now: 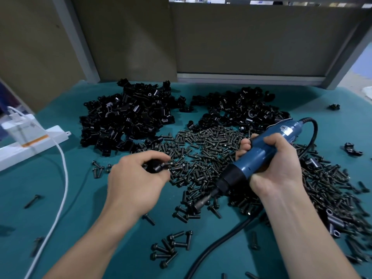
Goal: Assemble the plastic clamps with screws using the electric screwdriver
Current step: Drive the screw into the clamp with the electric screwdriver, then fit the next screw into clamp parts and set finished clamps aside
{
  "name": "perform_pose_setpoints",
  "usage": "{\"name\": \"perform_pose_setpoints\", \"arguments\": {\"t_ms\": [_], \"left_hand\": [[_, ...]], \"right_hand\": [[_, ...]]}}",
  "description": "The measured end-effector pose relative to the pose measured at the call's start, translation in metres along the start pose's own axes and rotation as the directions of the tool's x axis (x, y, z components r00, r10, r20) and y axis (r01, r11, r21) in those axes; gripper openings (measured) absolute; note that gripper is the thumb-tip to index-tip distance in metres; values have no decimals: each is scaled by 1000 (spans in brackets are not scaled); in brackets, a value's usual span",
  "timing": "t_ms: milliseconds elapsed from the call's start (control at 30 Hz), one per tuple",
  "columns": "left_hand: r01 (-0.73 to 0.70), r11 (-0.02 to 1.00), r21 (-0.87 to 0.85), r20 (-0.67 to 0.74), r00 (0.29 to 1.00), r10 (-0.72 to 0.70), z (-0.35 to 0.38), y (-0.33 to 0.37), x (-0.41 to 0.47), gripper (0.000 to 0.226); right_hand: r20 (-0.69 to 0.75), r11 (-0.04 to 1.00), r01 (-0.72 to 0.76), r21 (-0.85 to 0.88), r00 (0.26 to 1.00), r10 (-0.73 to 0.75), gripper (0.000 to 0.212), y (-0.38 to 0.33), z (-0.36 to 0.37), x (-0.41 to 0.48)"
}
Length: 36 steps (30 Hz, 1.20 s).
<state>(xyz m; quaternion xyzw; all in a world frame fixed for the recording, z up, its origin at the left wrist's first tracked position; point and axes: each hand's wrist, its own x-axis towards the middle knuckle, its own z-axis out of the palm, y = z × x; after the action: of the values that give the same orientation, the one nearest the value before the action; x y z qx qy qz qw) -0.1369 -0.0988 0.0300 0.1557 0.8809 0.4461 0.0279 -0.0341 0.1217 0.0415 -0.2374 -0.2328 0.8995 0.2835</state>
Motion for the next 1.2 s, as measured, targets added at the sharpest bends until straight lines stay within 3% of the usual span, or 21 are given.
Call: {"name": "perform_pose_setpoints", "arguments": {"t_ms": [67, 167, 233, 300, 367, 433, 533, 700, 800, 867, 967, 1067, 1200], "left_hand": [[83, 972, -221, -26, 996, -91, -1, -7, 8, 32], [144, 874, -465, -40, 982, -183, -2, -11, 16, 5], [182, 804, -566, -9, 974, -226, -3, -9, 18, 21], [186, 816, -548, -4, 974, -226, -5, -10, 18, 29], [185, 843, -506, 26, 979, -200, -5, -12, 17, 32], [162, 882, -442, 53, 987, -155, -3, -15, 18, 33], [103, 931, -350, 63, 994, -86, 1, -18, 18, 42], [73, 949, -305, 94, 994, -47, 4, -19, 18, 60], [80, 948, -306, 111, 993, -48, 5, -19, 20, 37], [51, 958, -282, 113, 993, -19, 5, -18, 19, 36], [23, 963, -269, 103, 995, 4, 7, -18, 17, 41], [11, 971, -239, 104, 994, 15, 8, -17, 17, 43], [-2, 979, -205, 128, 991, 29, 9, -20, 17, 43]], "right_hand": [[-33, 1000, 3, -30, 999, -4, 32, -1, 0, 1], [-75, 994, 28, -105, 997, -36, 36, -6, -2, 3], [-98, 974, 42, -224, 993, -65, 34, -10, -1, 3], [-146, 905, 66, -421, 979, -139, 24, -13, 0, 3], [-186, 692, 48, -720, 948, -259, 19, -15, -2, 4], [-159, 370, 0, -929, 904, -398, 35, -16, -9, 4], [-82, 55, -63, -996, 863, -499, 58, -18, -13, 1], [21, -292, -162, -942, 844, -536, 68, -16, -13, 3], [-43, -332, -312, -890, 783, -620, 72, -17, -3, -4], [4, -372, -324, -870, 750, -662, 69, -17, 4, -9], [265, -451, -52, -891, 747, -610, 47, -11, 11, -14], [423, -390, 252, -886, 784, -455, 32, 1, 23, -19], [419, -393, 325, -860, 890, -182, 16, 16, 24, -14]]}}
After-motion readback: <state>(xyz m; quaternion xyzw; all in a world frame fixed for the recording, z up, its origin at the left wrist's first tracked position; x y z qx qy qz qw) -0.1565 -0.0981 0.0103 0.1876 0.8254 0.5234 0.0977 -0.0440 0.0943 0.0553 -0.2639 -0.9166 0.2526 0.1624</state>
